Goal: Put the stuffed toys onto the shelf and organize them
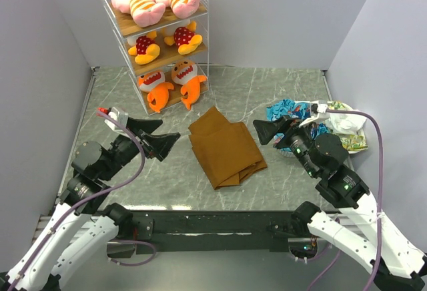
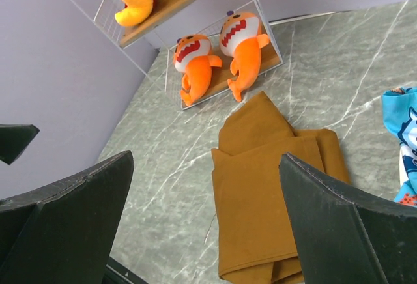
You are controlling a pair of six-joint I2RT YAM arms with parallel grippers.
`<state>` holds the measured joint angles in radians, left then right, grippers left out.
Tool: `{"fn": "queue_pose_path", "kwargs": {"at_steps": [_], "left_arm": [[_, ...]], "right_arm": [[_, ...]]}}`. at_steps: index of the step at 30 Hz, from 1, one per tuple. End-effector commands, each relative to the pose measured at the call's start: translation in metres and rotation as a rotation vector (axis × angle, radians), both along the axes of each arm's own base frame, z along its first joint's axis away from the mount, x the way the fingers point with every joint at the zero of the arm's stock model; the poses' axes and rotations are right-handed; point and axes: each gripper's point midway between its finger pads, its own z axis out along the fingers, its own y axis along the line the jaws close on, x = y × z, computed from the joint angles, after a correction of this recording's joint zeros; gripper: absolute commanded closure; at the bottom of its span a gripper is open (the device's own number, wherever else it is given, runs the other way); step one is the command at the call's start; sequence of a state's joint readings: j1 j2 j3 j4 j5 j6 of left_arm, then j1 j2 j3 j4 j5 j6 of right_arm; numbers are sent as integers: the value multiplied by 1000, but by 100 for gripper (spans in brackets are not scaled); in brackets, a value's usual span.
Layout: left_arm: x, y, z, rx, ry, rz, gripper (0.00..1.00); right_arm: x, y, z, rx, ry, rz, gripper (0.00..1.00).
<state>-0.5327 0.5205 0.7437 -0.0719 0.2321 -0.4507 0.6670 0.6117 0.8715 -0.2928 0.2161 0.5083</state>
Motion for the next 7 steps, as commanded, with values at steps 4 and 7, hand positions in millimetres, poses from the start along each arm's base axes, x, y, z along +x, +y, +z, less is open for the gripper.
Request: {"fn": "queue_pose_path", "kwargs": {"at_steps": [4,7], "left_arm": [[-9,2,25,-41,-63,-20,3],[-8,1,28,-37,-67,-19,4]], "right_arm": [[-3,-2,28,45,-49,5,0],[-4,-3,31,51,-58,5,0]]}}
